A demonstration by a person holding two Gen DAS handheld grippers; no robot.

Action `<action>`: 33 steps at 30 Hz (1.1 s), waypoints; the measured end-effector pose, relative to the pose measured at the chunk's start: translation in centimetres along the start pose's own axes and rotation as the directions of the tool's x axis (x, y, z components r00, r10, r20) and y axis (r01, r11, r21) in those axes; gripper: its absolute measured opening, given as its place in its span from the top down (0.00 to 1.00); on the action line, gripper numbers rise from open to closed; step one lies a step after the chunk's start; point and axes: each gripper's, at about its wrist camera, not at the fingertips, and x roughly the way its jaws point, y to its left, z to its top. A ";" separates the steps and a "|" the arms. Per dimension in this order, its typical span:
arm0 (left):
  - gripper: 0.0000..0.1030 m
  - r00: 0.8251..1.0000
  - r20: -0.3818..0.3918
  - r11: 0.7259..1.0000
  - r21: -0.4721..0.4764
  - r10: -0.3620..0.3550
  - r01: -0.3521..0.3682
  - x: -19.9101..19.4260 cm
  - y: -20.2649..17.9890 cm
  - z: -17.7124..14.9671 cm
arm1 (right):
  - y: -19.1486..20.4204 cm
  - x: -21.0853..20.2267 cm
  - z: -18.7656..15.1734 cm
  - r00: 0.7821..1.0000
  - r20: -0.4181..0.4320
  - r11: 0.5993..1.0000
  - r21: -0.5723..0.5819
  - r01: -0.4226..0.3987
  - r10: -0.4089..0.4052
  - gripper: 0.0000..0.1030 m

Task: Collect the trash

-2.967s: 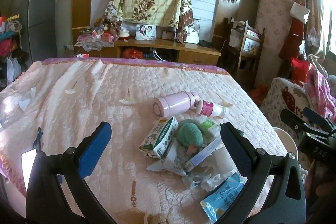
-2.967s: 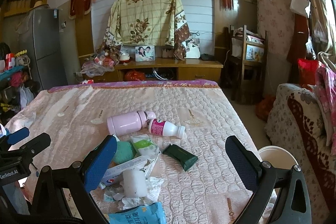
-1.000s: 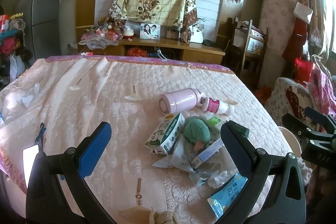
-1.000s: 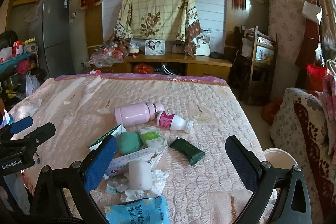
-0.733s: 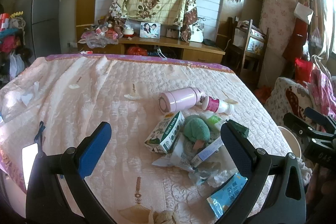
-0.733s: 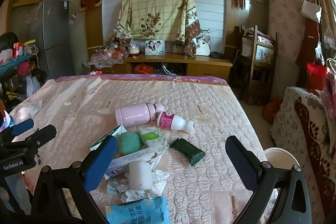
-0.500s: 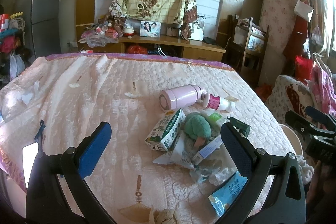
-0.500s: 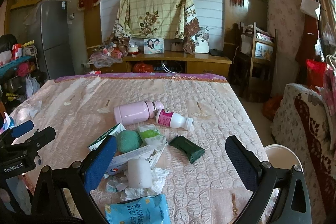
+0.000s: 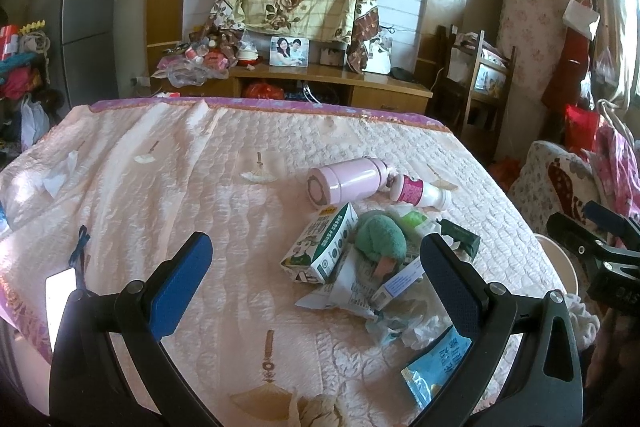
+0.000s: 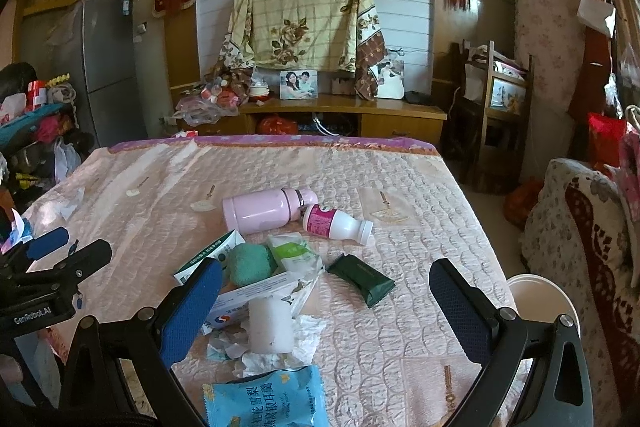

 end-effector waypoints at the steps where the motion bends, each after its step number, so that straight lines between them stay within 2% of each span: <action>1: 0.00 1.000 -0.003 1.000 -0.002 0.000 0.000 0.0 0.1 -0.1 | 0.0 0.1 0.1 1.000 -0.003 1.000 -0.004 -0.001 0.001 0.01; 19: 0.00 1.000 -0.013 1.000 -0.002 0.001 -0.001 0.0 0.7 -0.2 | 0.1 0.1 0.0 1.000 -0.012 1.000 -0.017 -0.002 0.002 0.01; 22: 0.00 0.999 -0.033 1.000 -0.009 -0.013 0.013 0.1 0.8 -0.2 | 0.0 0.2 -0.1 1.000 -0.025 1.000 -0.021 -0.007 0.007 0.01; 28: 0.00 0.985 -0.145 0.996 -0.018 -0.088 0.086 0.2 1.7 -1.0 | -0.6 1.1 -1.6 0.991 -0.125 0.998 -0.037 -0.054 0.049 0.01; 30: 0.00 0.977 -0.190 0.995 -0.011 -0.100 0.100 0.2 2.1 -1.7 | -0.7 2.0 -2.8 0.978 -0.199 0.995 -0.063 -0.079 0.065 0.01; 33: 0.00 0.955 -0.273 0.993 -0.008 -0.118 0.120 0.4 2.5 -3.1 | -0.7 3.1 -5.0 0.953 -0.292 0.988 -0.098 -0.118 0.085 0.01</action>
